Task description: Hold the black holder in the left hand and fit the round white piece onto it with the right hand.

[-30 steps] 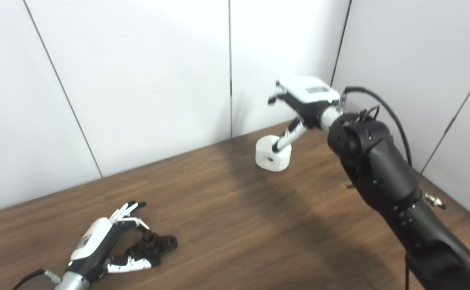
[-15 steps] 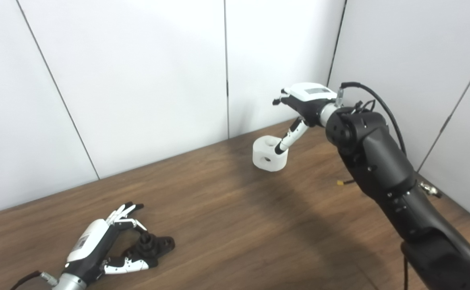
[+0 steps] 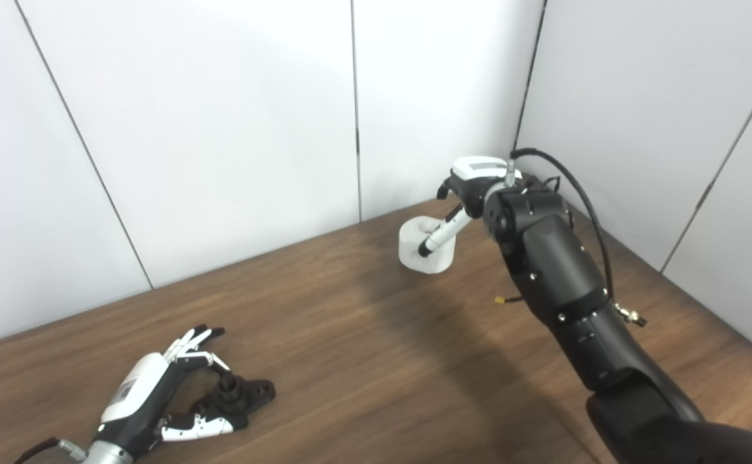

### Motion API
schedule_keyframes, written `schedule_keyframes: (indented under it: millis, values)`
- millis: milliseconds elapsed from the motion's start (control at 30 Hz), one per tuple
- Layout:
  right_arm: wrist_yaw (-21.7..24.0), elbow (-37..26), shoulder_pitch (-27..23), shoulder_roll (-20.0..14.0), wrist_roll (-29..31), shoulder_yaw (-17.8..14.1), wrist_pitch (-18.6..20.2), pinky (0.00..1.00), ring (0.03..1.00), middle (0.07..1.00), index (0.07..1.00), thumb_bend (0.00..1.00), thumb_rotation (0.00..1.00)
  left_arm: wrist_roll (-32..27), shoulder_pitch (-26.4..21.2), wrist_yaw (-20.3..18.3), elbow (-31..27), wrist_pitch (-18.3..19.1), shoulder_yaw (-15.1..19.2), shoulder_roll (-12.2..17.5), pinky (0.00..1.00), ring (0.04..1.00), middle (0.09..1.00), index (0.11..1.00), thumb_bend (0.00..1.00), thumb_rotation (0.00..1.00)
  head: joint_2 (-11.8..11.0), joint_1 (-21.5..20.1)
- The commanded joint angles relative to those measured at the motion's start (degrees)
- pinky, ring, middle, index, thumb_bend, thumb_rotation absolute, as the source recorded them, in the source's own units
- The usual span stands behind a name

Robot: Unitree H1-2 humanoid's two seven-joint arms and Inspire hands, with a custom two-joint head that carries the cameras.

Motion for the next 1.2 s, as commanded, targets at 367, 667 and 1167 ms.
schedule_keyframes:
  millis: [367,667,1167]
  values:
    - [-6.16,5.62,-4.32,2.41,-7.15,-2.06,0.32,1.00,1.000,1.000,0.709,1.00,0.74,2.97,5.39,-3.20,4.30,0.74,-2.21,2.48,1.00,1.000,0.931,0.482,0.52,0.05,0.90,0.96]
    - [-8.41,7.18,-3.48,2.76,-5.64,-3.11,0.31,1.00,1.000,1.000,0.722,1.00,0.67,3.04,5.89,-3.24,3.90,0.77,-2.19,2.50,1.00,1.000,0.933,0.482,0.52,0.05,1.46,1.78]
    - [-9.65,10.83,-3.41,2.09,-2.28,-1.62,0.31,1.00,1.000,1.000,0.771,1.00,0.53,2.91,6.90,-4.69,2.01,1.34,-1.13,2.42,1.00,1.000,0.937,0.482,0.52,0.05,2.05,3.42]
